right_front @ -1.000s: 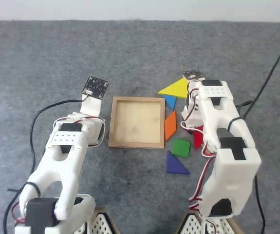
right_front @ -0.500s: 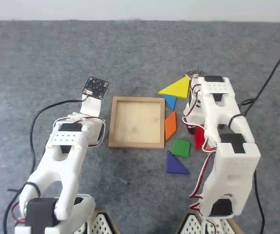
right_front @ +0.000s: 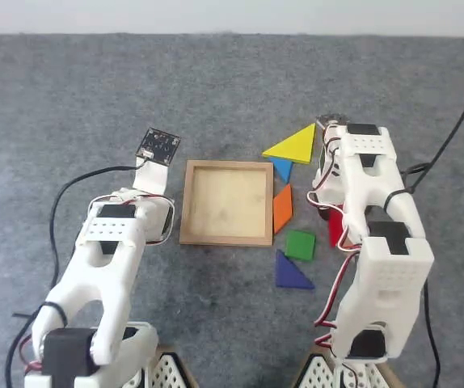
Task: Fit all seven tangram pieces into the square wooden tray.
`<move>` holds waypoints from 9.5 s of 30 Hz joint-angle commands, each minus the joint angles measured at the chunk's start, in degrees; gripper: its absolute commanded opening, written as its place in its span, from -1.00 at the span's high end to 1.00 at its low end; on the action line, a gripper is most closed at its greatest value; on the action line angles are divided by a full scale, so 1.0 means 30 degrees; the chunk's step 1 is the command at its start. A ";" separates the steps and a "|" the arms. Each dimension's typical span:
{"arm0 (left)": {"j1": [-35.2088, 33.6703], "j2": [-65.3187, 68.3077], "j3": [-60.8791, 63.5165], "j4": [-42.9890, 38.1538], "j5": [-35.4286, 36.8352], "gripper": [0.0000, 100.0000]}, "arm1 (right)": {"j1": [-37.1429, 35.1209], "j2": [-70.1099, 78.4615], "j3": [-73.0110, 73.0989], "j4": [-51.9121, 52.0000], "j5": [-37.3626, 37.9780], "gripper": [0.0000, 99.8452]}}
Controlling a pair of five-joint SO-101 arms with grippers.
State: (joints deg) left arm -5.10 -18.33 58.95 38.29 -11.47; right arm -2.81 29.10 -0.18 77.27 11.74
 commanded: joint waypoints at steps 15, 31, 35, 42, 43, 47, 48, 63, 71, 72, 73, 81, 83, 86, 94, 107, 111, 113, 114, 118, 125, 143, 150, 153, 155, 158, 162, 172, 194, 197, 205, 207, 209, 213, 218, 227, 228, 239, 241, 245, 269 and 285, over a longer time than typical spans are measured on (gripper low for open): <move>-0.0059 -0.0908 -0.0571 0.0147 -0.0205 0.92 | 0.0630 -0.0366 -0.0117 0.0132 -0.0967 0.24; -0.0029 -0.0908 -0.0571 0.0176 -0.0234 0.92 | 0.0747 -0.0103 0.0059 0.0220 -0.0733 0.41; -0.0029 -0.0908 -0.0542 0.0176 -0.0234 0.92 | 0.0747 -0.0103 0.0059 0.0190 -0.0821 0.41; -0.0029 -0.0908 -0.0542 0.0176 -0.0234 0.92 | 0.0777 -0.0689 -0.0029 0.0249 -0.0850 0.41; -0.0029 -0.0908 -0.0542 0.0176 -0.0234 0.92 | 0.0777 -0.0982 0.0029 0.0249 -0.0850 0.41; -0.0029 -0.0908 -0.0542 0.0176 -0.0234 0.92 | 0.0659 -0.1949 -0.0029 0.0777 -0.0850 0.41; -0.0029 -0.0908 -0.0542 0.0176 -0.0234 0.92 | 0.0630 -0.2183 -0.0029 0.0864 -0.0879 0.41; -0.0029 -0.0908 -0.0542 0.0147 -0.0234 0.92 | 0.0396 -0.2828 0.0615 0.1451 -0.0498 0.40; -0.0029 -0.0908 -0.0542 0.0147 -0.0234 0.92 | -0.0015 -1.4344 0.8645 -0.1392 0.1993 0.40; -0.0029 -0.0908 -0.0513 0.0147 -0.0234 0.92 | 0.0161 -1.6278 0.9788 -0.1714 0.2051 0.40; -0.0029 -0.0908 -0.0542 0.0147 -0.0234 0.92 | 0.0337 -1.8066 1.0872 -0.2154 0.2110 0.40; -0.0029 -0.0908 -0.0542 0.0147 -0.0234 0.92 | 0.1099 -2.3194 1.9516 -0.9392 0.3048 0.40; -0.0029 -0.0908 -0.0542 0.0147 -0.0234 0.92 | 0.0952 -2.1993 1.9575 -0.9480 0.2462 0.40; -0.0029 -0.0908 -0.0542 0.0147 -0.0234 0.92 | 0.0396 -1.9238 1.8256 -0.9802 0.1114 0.40; -0.0029 -0.0908 -0.0454 0.0264 -0.0264 0.92 | 0.0952 -1.1883 1.3011 -0.9216 0.1612 0.40; -0.1348 -0.0733 -0.0308 0.2403 -0.1612 0.92 | 0.0366 -1.1150 1.1575 -0.8220 0.0059 0.40; -0.1934 -0.0908 0.0249 0.2667 -0.3106 0.92 | 0.0132 -1.1150 1.1487 -0.8044 -0.0410 0.40; -0.2286 -0.0908 0.0366 0.2725 -0.3458 0.92 | -0.0190 -1.1121 1.1516 -0.8044 -0.0469 0.40; -0.2403 -0.0908 0.0366 0.2813 -0.3516 0.92 | -0.0396 -1.1121 1.1516 -0.8073 -0.0645 0.40; -0.2403 -0.0908 0.0396 0.2813 -0.3546 0.92 | -0.0894 -1.1121 1.1399 -0.8161 -0.0879 0.40; -0.2403 -0.0908 0.0425 0.2813 -0.4249 0.92 | 0.0015 -1.0476 1.1077 -0.8894 -0.0615 0.38; -0.2403 -0.0908 0.0571 0.2813 -0.4278 0.92 | 0.0806 -0.6491 0.7883 -0.6960 0.0117 0.30; -0.2403 -0.0908 0.0601 0.2813 -0.4278 0.92 | 0.1040 -0.6462 0.7883 -0.6930 0.0938 0.30; -0.2403 -0.0908 0.0601 0.2813 -0.4278 0.92 | 0.0806 -0.6462 0.7853 -0.7048 0.0967 0.30; -0.2403 -0.0908 0.0601 0.2813 -0.4278 0.92 | 0.0806 -0.6462 0.7853 -0.6960 0.1231 0.30; -0.2403 -0.0908 0.0601 0.2813 -0.4278 0.92 | 0.0835 -0.6432 0.7853 -0.6872 0.1612 0.30; -0.2403 -0.0908 0.0601 0.2813 -0.4278 0.92 | 0.0777 -0.6432 0.7853 -0.6872 0.2110 0.30; -0.2403 -0.0908 0.0601 0.2813 -0.4278 0.92 | 0.0718 -0.6198 0.7736 -0.6755 0.2813 0.30; -0.2403 -0.0908 0.0601 0.2813 -0.4278 0.92 | 0.0894 -0.2037 0.2432 -0.2359 0.2168 0.30; -0.2403 -0.0908 0.0601 0.2813 -0.4278 0.92 | 0.0894 -0.2037 0.2432 -0.2330 0.2081 0.30; -0.2403 -0.0908 0.0601 0.2813 -0.4278 0.92 | 0.0982 -0.2037 0.2432 -0.2300 0.0791 0.30; -0.2403 -0.0908 0.0601 0.2813 -0.4278 0.92 | 0.0982 -0.2037 0.2432 -0.2300 0.0733 0.30; -0.2403 -0.0908 0.0601 0.2813 -0.4278 0.92 | 0.0952 -0.2037 0.2432 -0.2300 0.0733 0.30; -0.2403 -0.0908 0.0601 0.2813 -0.4278 0.92 | 0.0923 -0.2007 0.2432 -0.2330 0.0733 0.31; -0.2403 -0.0908 0.0601 0.2813 -0.4278 0.92 | 0.0894 -0.2007 0.2432 -0.2388 0.0762 0.49; -0.2403 -0.0908 0.0601 0.2813 -0.4278 0.92 | 0.0952 -0.2007 0.2432 -0.2418 0.0645 0.51; -0.2403 -0.0908 0.0601 0.2813 -0.4278 0.92 | 0.0952 -0.2007 0.2432 -0.2418 0.0615 0.51; -0.2432 -0.0908 0.0601 0.2755 -0.4278 0.92 | 0.0454 -0.3531 0.2344 -0.1392 0.0176 0.51; -0.2432 -0.0908 0.0601 0.2755 -0.4278 0.92 | 0.0190 -0.4205 0.2344 -0.1333 -0.0117 0.51; -0.2432 -0.0908 0.0601 0.2755 -0.4278 0.93 | -0.0601 -0.4996 0.2315 -0.1070 -0.0322 0.51; -0.2696 -0.0938 0.0601 0.2725 -0.4278 0.93 | -0.7956 -0.6081 -0.2256 0.0513 -0.6183 0.51; -0.3136 -0.0938 0.0542 0.2403 -0.4190 0.93 | -1.3201 0.1392 -0.7971 -0.1568 -1.0901 0.50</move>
State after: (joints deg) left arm -14.15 -18.33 61.05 46.29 -23.60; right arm -41.14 32.44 -18.29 73.05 -19.03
